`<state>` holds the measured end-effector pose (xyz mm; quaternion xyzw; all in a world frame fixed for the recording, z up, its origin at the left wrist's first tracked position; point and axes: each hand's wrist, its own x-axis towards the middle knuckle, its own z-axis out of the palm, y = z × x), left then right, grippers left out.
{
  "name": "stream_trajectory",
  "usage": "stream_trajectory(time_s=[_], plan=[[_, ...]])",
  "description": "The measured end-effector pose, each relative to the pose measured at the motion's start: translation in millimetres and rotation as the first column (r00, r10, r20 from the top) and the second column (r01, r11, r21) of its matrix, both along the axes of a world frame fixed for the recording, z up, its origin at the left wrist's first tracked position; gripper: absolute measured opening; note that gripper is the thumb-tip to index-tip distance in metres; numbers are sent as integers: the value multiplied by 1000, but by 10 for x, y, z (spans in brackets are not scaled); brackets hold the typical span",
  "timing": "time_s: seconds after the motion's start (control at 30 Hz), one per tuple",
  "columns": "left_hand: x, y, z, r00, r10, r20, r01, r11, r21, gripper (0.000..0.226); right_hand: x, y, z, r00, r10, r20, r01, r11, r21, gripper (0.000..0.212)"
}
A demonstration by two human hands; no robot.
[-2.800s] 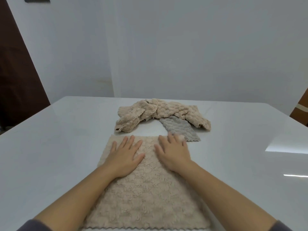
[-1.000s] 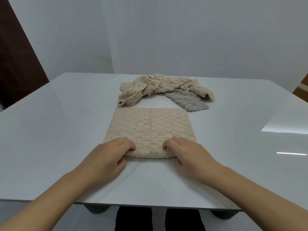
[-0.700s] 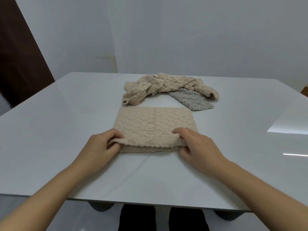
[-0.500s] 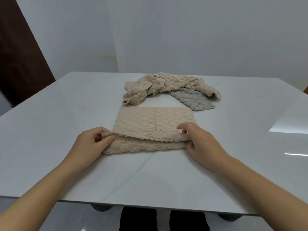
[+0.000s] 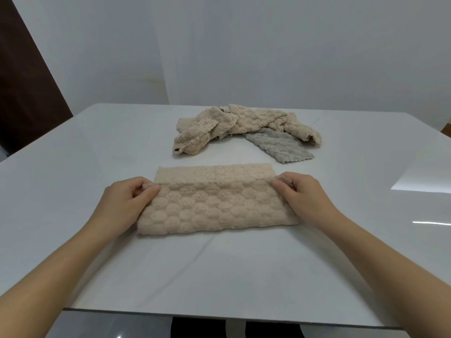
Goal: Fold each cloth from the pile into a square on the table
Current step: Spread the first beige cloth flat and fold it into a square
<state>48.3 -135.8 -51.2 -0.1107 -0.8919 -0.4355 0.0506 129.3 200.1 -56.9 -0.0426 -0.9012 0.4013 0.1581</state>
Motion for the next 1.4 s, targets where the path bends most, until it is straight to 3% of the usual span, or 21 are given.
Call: stream_trajectory(time_s=[0.23,0.47,0.6,0.73,0.83,0.93,1.0,1.07,1.13,1.23,1.3,1.4], plan=[[-448,305,-1,984,104,-146,-125,982,-140,17,-514,-6,84,994,-110,12,108,986,127,23],[-661,497,-181,951,155,-267,-247,899,-360,17,-886,-44,-55,980,-199,22,174,898,404,14],[-695,505,-265,931,117,-345,-268,861,-433,17,-935,-57,-161,969,-241,-61,242,860,448,17],[-683,520,-294,925,129,-357,-286,855,-433,12,-942,-37,-206,970,-233,-75,241,860,449,34],[-686,498,-291,908,138,-395,-326,825,-461,31,-934,-41,-229,960,-241,-141,279,831,482,36],[-642,536,-209,854,-65,-516,-226,847,-481,54,-945,-43,-266,948,-223,-225,313,772,553,32],[-543,640,-173,872,-263,-414,17,859,-512,53,-949,-48,-269,948,-245,-205,319,742,589,31],[-451,738,-213,917,-374,-136,236,788,-569,66,-940,-51,-211,945,-252,-207,326,727,604,32],[-449,766,-295,925,-378,32,304,689,-657,83,-897,-114,-96,955,-208,-213,296,742,602,37],[-467,755,-315,930,-365,42,291,661,-692,87,-797,-429,31,999,-30,19,14,810,587,52],[-451,762,-303,934,-356,37,277,655,-703,85,-755,-631,-43,971,77,225,-198,790,581,58],[-425,766,-306,944,-329,40,260,660,-705,68,-766,-670,-189,924,93,372,-308,757,576,59]])
